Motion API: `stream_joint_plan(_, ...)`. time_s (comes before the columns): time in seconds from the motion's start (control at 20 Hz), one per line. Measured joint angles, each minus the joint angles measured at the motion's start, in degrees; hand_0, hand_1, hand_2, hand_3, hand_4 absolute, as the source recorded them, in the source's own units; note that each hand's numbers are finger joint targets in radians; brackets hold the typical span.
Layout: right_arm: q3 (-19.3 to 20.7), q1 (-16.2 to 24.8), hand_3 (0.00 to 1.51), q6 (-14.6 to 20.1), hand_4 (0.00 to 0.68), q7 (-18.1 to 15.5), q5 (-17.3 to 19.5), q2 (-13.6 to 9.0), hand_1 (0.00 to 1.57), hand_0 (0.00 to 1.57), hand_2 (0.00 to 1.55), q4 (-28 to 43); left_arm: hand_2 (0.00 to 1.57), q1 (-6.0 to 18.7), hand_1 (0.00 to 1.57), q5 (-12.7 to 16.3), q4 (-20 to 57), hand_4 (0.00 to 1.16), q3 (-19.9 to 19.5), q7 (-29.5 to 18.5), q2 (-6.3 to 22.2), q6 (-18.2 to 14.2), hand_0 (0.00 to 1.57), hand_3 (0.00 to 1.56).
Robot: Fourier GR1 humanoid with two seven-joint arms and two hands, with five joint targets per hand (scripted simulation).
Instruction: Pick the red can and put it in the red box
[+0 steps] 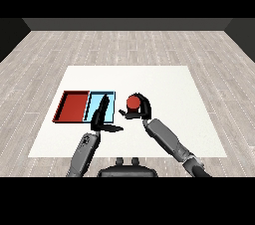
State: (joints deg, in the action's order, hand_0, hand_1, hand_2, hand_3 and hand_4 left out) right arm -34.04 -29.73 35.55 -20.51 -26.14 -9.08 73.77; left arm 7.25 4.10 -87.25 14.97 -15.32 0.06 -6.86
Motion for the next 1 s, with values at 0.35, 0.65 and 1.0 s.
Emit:
stream_joint_plan(0.35, 3.76, 2.95, 1.39, -3.38, 0.63, 0.5, 5.22, 3.76, 1.45, 1.45, 1.45, 0.38, 0.0, 2.43, 0.0, 2.19, 4.19, 0.0, 4.71, 0.41, -0.04, -3.74, 0.0, 0.0)
stream_joint_plan(0.65, 4.6, 3.06, 1.39, -3.82, 0.631, 1.42, 9.41, 7.54, 1.44, 1.44, 1.44, -0.54, 0.0, 5.05, 0.0, 5.05, 9.37, 0.0, 5.56, -0.86, -0.05, -3.84, 0.0, 0.0)
stream_joint_plan(1.0, 6.02, 3.48, 1.38, -5.28, 0.63, 3.44, 12.56, 8.74, 1.43, 1.43, 1.44, 0.49, 0.0, 8.32, 0.0, 8.29, 15.27, 0.0, 7.83, -2.93, -0.05, -5.39, 0.0, 0.0)
